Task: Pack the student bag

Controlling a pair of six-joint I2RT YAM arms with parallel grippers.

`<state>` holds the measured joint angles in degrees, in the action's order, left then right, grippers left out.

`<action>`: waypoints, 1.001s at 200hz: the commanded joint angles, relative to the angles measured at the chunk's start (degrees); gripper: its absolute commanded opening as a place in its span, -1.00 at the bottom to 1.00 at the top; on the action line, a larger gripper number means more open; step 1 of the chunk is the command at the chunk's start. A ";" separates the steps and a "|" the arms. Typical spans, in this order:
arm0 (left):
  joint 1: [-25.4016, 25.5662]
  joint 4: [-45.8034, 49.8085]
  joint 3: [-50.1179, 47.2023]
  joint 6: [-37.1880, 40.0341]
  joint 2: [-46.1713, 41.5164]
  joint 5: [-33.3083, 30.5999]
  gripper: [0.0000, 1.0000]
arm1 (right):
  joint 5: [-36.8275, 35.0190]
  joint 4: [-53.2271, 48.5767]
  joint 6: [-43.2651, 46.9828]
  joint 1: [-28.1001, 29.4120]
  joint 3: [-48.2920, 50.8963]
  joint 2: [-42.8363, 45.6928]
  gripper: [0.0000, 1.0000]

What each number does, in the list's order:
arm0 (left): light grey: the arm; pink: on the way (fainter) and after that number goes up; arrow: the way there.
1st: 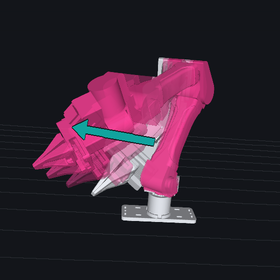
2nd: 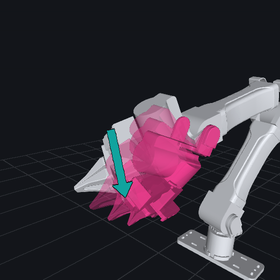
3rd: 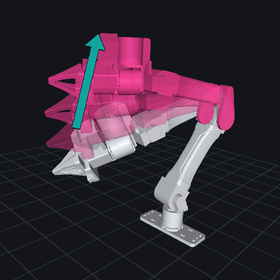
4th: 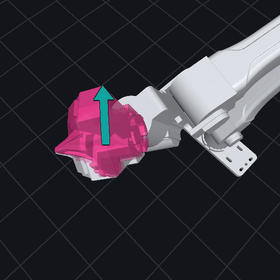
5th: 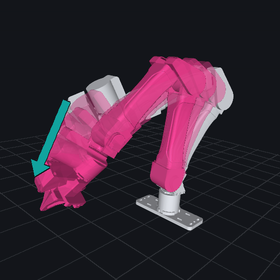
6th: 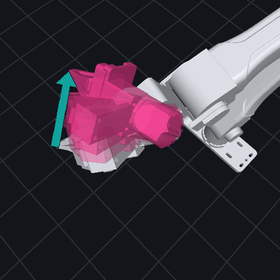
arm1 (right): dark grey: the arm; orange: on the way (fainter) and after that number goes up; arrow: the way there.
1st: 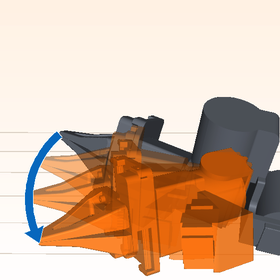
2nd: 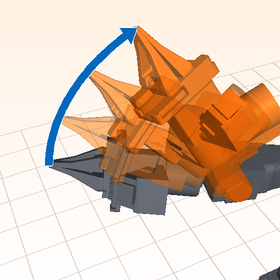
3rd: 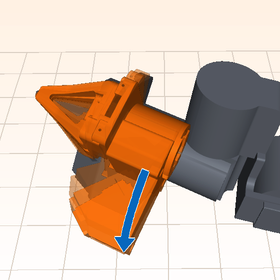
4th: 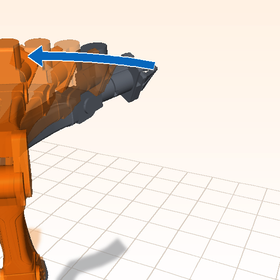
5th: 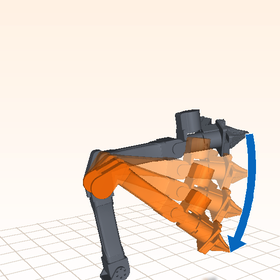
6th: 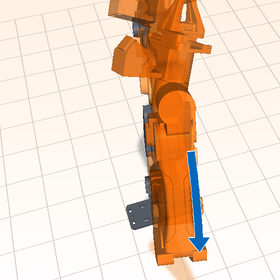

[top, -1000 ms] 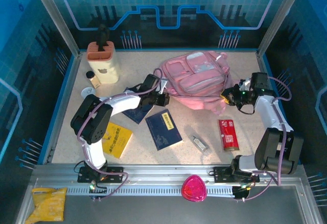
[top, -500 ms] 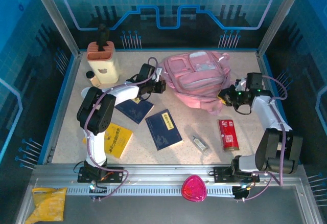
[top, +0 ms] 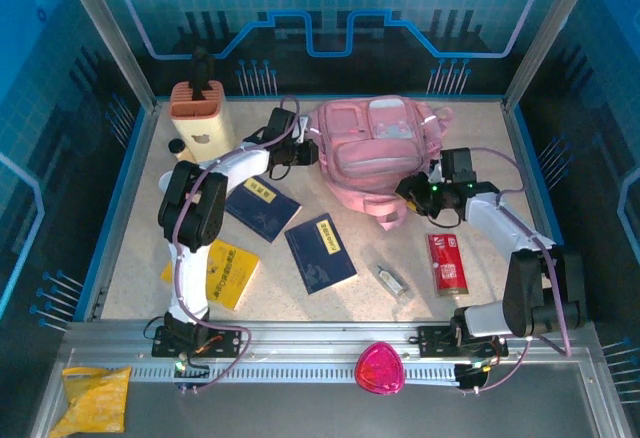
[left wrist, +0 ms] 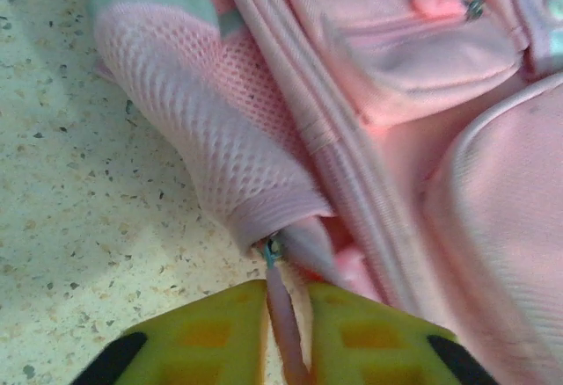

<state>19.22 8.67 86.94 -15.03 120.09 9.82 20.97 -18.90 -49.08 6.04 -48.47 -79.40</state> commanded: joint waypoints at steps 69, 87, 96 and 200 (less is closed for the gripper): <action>-0.94 1.82 -11.74 -5.64 -18.51 1.00 0.05 | -6.50 -4.42 10.61 3.01 4.35 10.64 0.99; -0.88 1.96 -16.00 -8.05 -23.97 1.66 0.20 | -8.06 -5.68 12.86 2.73 4.09 11.90 0.99; -0.79 1.93 -18.44 -9.45 -26.87 2.10 0.27 | -7.49 -5.31 13.75 2.52 4.40 12.67 0.99; 6.25 16.63 -40.57 -23.96 -57.44 -2.25 0.51 | -9.95 -9.66 17.24 19.70 3.27 16.32 0.99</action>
<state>23.14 17.69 48.77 -34.37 66.78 10.11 13.43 -24.56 -32.45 20.45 -43.51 -62.59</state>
